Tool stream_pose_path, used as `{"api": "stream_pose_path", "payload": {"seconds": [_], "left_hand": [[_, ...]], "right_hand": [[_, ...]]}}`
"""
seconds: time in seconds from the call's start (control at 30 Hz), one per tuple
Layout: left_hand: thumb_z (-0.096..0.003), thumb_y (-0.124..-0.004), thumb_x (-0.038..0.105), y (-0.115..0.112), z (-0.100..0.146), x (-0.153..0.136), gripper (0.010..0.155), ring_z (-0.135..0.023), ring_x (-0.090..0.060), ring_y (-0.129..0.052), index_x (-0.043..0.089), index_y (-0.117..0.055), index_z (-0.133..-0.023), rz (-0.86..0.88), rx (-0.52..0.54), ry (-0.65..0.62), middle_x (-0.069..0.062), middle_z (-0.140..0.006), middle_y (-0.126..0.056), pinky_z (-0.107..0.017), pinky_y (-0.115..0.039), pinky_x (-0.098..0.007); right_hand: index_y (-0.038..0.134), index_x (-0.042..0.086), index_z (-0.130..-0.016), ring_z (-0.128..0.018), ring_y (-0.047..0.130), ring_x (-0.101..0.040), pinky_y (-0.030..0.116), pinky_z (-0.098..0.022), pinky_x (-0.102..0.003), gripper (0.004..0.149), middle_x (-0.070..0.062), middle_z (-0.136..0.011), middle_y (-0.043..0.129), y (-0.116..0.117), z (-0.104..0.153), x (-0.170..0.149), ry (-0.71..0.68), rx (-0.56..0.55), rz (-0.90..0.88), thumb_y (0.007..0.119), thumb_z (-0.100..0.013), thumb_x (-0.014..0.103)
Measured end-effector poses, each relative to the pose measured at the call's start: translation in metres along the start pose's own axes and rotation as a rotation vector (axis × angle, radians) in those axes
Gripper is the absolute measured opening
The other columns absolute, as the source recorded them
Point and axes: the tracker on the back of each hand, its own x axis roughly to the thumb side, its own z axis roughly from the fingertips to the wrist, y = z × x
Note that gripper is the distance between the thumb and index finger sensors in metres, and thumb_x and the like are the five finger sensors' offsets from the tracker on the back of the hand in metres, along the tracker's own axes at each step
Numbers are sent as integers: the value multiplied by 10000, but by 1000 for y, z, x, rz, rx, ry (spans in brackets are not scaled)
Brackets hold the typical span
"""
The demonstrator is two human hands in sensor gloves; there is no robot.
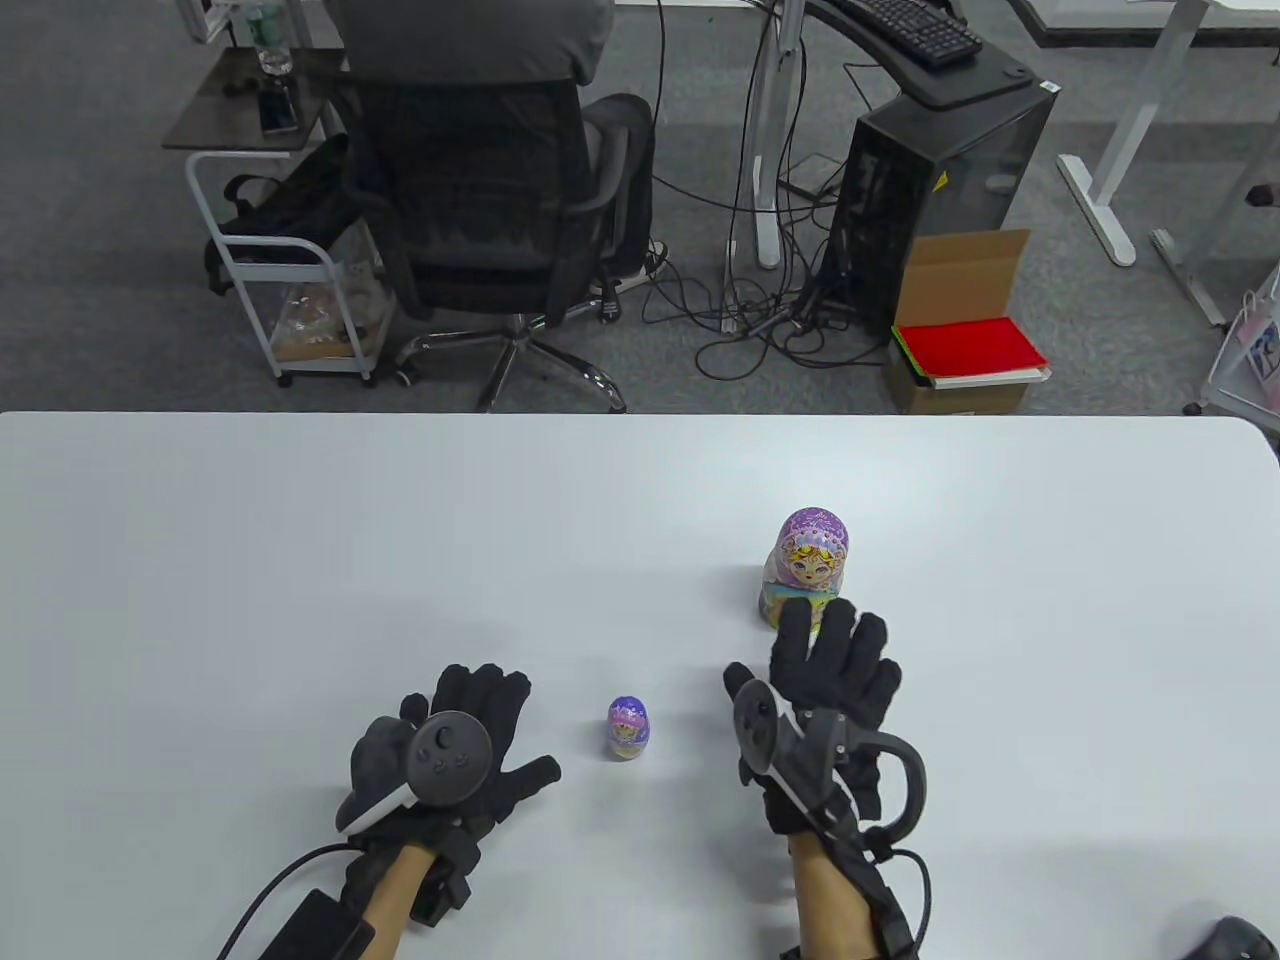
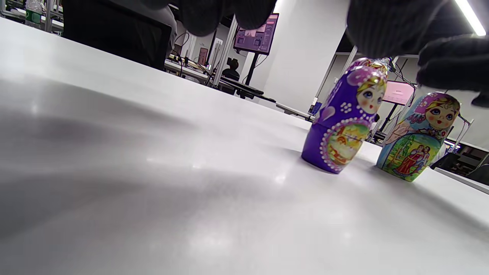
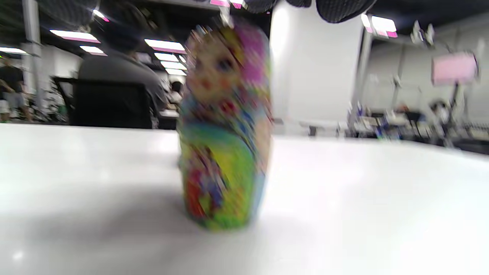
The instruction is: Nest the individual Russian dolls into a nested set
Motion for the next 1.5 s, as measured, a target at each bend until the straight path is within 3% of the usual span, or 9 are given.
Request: {"api": "stream_pose_path", "payload": {"seconds": [0.13,0.27,0.4,0.53,0.63,0.8,1.0,1.3,1.5], "left_hand": [[-528,-685,633,-3,-1,1,912,-1037,-586,-292,95,-383,-1201,-5,-14,-3,-310,-1208,-385,-587,-257,-808],[-528,-686,631,-3,-1,1,910,-1037,-586,-305,94,-390,-1200,-2,-16,-4,-307,-1206,-399,-589,-265,-808],[-529,-687,628,-3,0,0,900,-1037,-584,-318,95,-405,-1198,4,-14,-5,-306,-1204,-413,-590,-272,-808],[-527,-688,628,-2,0,-1,899,-1038,-582,-325,96,-411,-1196,9,-7,-11,-302,-1204,-416,-590,-277,-809],[-526,-688,631,0,2,1,902,-1040,-580,-327,98,-406,-1196,19,7,-24,-300,-1205,-416,-592,-281,-808],[-518,-693,640,7,9,11,932,-1044,-570,-355,91,-370,-1198,57,75,-89,-286,-1206,-422,-603,-316,-807],[-496,-719,654,14,17,26,973,-1041,-552,-450,86,-352,-1194,103,140,-187,-268,-1201,-454,-628,-431,-779],[-482,-756,626,11,16,30,943,-1021,-504,-580,86,-414,-1174,101,174,-212,-222,-1168,-573,-636,-499,-755],[-436,-820,622,18,22,34,960,-857,-416,-850,39,-500,-1130,111,272,-212,-198,-1037,-764,-608,-682,-661]], "right_hand": [[94,224,-1180,-1135,330,-515,509,-797,-640,907,-192,-1227,151,18,-10,-12,40,73,-67,596,-601,710],[194,233,-1166,-1083,655,-366,684,-779,-525,797,-113,-1204,360,20,-12,-13,56,7,-90,649,-635,617],[283,219,-1151,-1010,770,-320,780,-740,-440,742,-81,-1161,463,19,-10,-14,49,-17,-107,698,-638,560],[304,200,-1146,-980,794,-320,809,-713,-412,742,-81,-1141,498,7,-1,-9,2,-84,-121,701,-634,561],[314,196,-1145,-969,803,-311,816,-704,-400,738,-79,-1136,507,-16,14,5,-85,-147,-262,692,-634,572],[318,206,-1145,-962,817,-293,824,-700,-382,737,-67,-1135,519,-35,42,44,-331,-138,-456,685,-632,587],[312,207,-1145,-970,814,-290,834,-697,-366,736,-63,-1138,512,-30,65,86,-549,-33,-636,679,-632,587],[308,208,-1141,-983,797,-299,822,-709,-372,721,-66,-1141,497,-26,71,93,-556,-19,-700,671,-641,577],[324,189,-1132,-958,811,-312,834,-700,-375,712,-80,-1124,512,-25,73,92,-547,-2,-841,671,-641,569]]}}
